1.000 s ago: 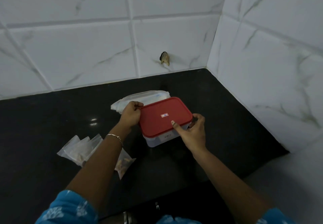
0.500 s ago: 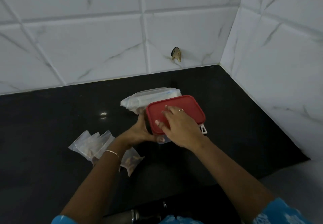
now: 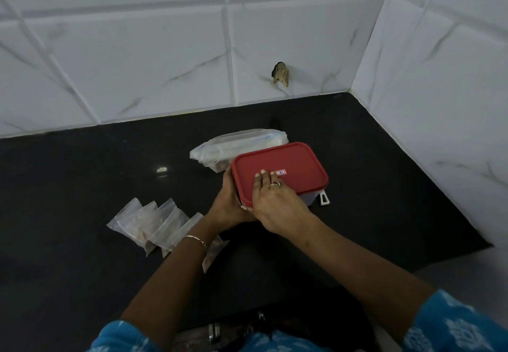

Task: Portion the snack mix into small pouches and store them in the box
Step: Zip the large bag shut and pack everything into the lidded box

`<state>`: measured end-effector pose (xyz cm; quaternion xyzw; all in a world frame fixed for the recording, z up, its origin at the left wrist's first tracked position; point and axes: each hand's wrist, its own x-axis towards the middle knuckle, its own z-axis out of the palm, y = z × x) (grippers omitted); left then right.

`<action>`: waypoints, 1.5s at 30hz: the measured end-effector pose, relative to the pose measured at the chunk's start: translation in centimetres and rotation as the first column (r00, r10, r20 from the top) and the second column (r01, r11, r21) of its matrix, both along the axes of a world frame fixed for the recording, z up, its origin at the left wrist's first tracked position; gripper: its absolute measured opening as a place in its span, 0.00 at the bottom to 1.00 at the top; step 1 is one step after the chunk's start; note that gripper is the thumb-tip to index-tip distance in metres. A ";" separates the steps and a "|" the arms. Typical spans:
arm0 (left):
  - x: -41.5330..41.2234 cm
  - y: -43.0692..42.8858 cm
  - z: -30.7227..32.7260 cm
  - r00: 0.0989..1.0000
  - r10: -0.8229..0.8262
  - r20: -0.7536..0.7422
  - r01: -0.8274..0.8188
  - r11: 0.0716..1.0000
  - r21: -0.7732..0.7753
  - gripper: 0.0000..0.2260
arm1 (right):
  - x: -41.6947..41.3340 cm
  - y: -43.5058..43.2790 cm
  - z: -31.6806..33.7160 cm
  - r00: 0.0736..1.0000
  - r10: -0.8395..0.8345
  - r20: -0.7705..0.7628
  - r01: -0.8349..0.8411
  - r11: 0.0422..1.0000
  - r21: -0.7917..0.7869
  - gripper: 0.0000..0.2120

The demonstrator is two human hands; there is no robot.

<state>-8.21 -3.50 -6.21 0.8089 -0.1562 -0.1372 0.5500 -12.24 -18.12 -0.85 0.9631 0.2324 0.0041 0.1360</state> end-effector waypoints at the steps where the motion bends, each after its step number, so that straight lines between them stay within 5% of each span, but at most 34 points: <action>1: 0.0 0.0 0.1 1.000 -0.003 0.003 0.003 1.000 -0.010 0.60 | -0.1 0.0 -0.2 1.000 0.003 0.026 -0.002 1.000 -0.005 0.31; 6: 0.0 0.0 0.4 1.000 -0.026 0.014 0.026 1.000 -0.013 0.63 | -0.6 0.7 0.6 0.999 -0.015 0.036 0.015 1.000 -0.003 0.26; 15: -0.4 -0.6 1.0 0.997 -0.009 0.083 0.007 1.000 0.027 0.63 | -0.6 0.3 2.8 0.995 -0.058 0.080 0.029 0.946 0.323 0.02; 21: 0.4 -0.3 0.0 0.997 0.021 0.077 -0.024 0.999 0.042 0.58 | -0.3 -1.2 5.3 0.978 -0.162 0.132 0.081 0.877 0.474 0.10; 25: 0.7 0.1 -0.1 1.000 -0.024 0.007 0.024 0.999 0.033 0.55 | 0.1 -2.9 7.7 0.936 -0.276 0.220 0.054 0.728 0.684 0.12; 32: 0.7 -0.4 0.5 0.999 -0.051 -0.018 0.051 0.998 0.020 0.56 | 1.7 -10.9 10.1 0.677 -0.682 0.277 0.152 0.497 0.854 0.20; 35: 0.5 -1.1 0.7 0.999 -0.041 -0.022 0.042 0.999 0.008 0.57 | 0.9 -14.5 8.7 0.495 -0.862 0.108 0.227 0.248 0.942 0.21; 37: 0.5 -2.0 0.7 0.998 -0.053 -0.021 0.053 0.999 -0.001 0.57 | 0.1 -17.6 7.4 0.391 -0.913 -0.120 0.152 -0.065 0.986 0.23; 40: 0.2 -1.9 0.4 1.000 -0.011 -0.007 0.011 0.999 -0.038 0.57 | -0.6 -21.0 4.3 0.364 -0.824 -0.434 -0.001 -0.467 0.884 0.21; 45: -0.4 -3.6 0.6 0.999 -0.039 0.015 0.039 0.999 -0.028 0.53 | -2.9 -26.1 -3.0 0.211 -0.666 -0.715 0.011 -0.730 0.683 0.22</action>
